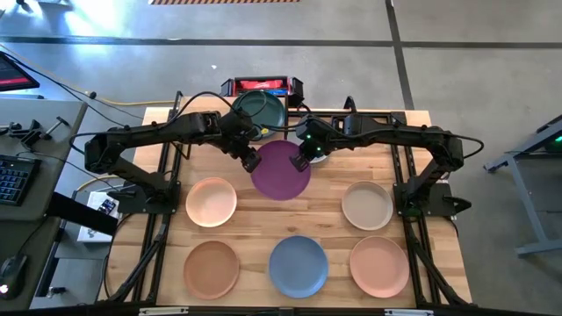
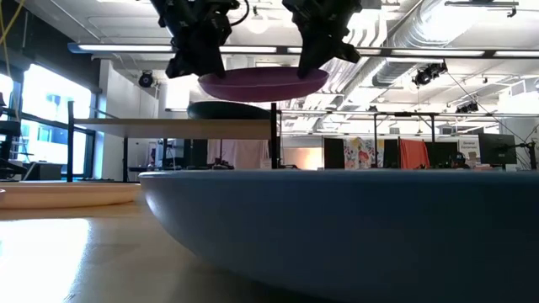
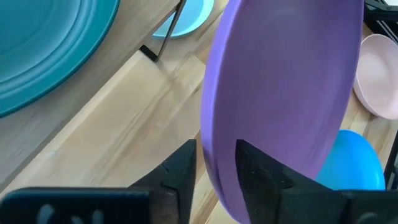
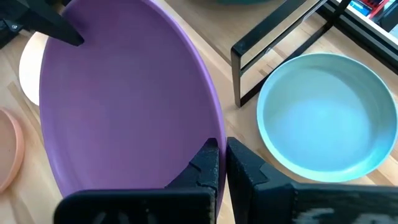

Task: Place and stack plates onto a shelf
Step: Stack the violet plate on top of the dark blue plate on the shelf

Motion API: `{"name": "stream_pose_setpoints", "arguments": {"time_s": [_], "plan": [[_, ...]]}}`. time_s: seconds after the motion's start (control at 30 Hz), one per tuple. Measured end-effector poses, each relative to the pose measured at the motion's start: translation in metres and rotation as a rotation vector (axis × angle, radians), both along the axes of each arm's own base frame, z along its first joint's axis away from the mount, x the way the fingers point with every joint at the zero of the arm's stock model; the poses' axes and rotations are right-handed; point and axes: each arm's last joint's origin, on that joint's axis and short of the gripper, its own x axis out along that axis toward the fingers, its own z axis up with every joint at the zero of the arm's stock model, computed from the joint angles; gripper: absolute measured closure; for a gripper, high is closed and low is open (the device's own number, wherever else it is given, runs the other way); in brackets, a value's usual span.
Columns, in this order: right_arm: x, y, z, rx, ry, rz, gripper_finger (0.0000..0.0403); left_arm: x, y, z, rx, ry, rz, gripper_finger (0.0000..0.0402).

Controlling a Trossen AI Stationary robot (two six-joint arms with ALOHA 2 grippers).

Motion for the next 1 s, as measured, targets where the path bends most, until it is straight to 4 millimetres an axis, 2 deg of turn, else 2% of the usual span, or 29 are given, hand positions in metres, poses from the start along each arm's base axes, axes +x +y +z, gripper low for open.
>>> {"name": "stream_pose_setpoints", "arguments": {"time_s": [0.2, 0.27, 0.57, 0.8, 1.0], "plan": [[0.0, 0.0, 0.0, 0.002, 0.0, 0.001, 0.0403, 0.0, 0.0, 0.0, 0.016, 0.006, -0.001, 0.0382], [0.0, 0.001, 0.0, 0.004, -0.001, 0.001, 0.0403, -0.001, 0.001, 0.0, 0.023, 0.01, 0.005, 0.0393], [0.0, 0.001, 0.0, 0.001, -0.001, 0.013, 0.039, 0.0, 0.001, 0.0, 0.033, 0.005, -0.008, 0.0394], [0.003, 0.005, 0.001, -0.017, -0.017, 0.035, 0.0322, 0.0, 0.001, 0.0, 0.028, -0.001, -0.022, 0.0396], [-0.002, 0.0, 0.009, -0.023, -0.022, 0.023, 0.028, -0.004, 0.012, 0.001, 0.015, -0.006, 0.016, 0.0396]]}}
